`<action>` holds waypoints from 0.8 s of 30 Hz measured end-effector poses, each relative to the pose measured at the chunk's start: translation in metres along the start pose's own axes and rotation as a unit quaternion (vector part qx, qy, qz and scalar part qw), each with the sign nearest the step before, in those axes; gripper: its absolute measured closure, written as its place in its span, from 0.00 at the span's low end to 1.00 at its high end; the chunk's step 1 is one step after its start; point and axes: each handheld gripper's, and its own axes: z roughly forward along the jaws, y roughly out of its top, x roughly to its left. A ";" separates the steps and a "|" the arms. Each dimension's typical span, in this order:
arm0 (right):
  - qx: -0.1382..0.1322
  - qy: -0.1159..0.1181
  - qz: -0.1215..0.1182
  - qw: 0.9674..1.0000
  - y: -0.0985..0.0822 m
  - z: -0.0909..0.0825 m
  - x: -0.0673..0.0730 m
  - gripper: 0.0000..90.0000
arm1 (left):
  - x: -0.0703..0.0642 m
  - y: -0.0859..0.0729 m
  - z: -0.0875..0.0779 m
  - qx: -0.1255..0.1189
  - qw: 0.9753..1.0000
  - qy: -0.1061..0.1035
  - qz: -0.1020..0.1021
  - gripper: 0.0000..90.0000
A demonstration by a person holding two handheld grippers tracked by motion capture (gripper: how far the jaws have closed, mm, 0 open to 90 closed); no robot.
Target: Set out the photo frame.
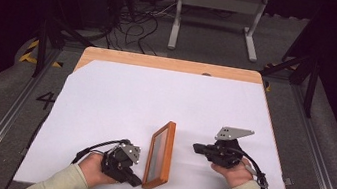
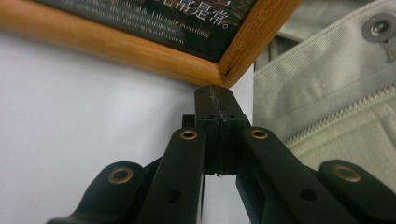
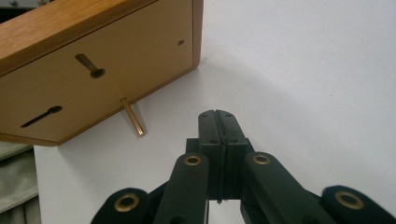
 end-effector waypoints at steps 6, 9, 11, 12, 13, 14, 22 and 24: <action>-0.006 -0.002 0.001 1.000 -0.003 -0.007 0.002 1.00 | -0.001 0.013 0.009 -0.003 1.000 -0.003 0.008 1.00; -0.006 -0.002 0.002 1.000 -0.006 -0.012 0.004 1.00 | 0.001 0.018 0.012 -0.008 1.000 0.002 0.005 1.00; -0.007 -0.003 0.003 1.000 -0.007 -0.013 0.004 1.00 | 0.001 0.023 0.014 -0.012 1.000 0.007 0.005 1.00; -0.008 -0.002 0.003 1.000 -0.008 -0.014 0.004 1.00 | 0.001 0.025 0.016 -0.016 1.000 0.009 0.005 1.00; -0.007 -0.003 0.003 1.000 -0.009 -0.015 0.004 1.00 | 0.002 0.027 0.017 -0.017 1.000 0.007 0.007 1.00; -0.009 -0.002 0.005 1.000 -0.009 -0.016 0.005 1.00 | 0.002 0.030 0.019 -0.018 1.000 0.007 0.009 1.00; -0.005 -0.004 -0.002 1.000 -0.013 -0.020 0.010 1.00 | -0.004 0.048 0.032 -0.027 0.999 0.032 0.025 1.00; -0.003 -0.006 -0.003 1.000 -0.014 -0.021 0.012 1.00 | -0.005 0.050 0.033 -0.027 0.999 0.037 0.028 1.00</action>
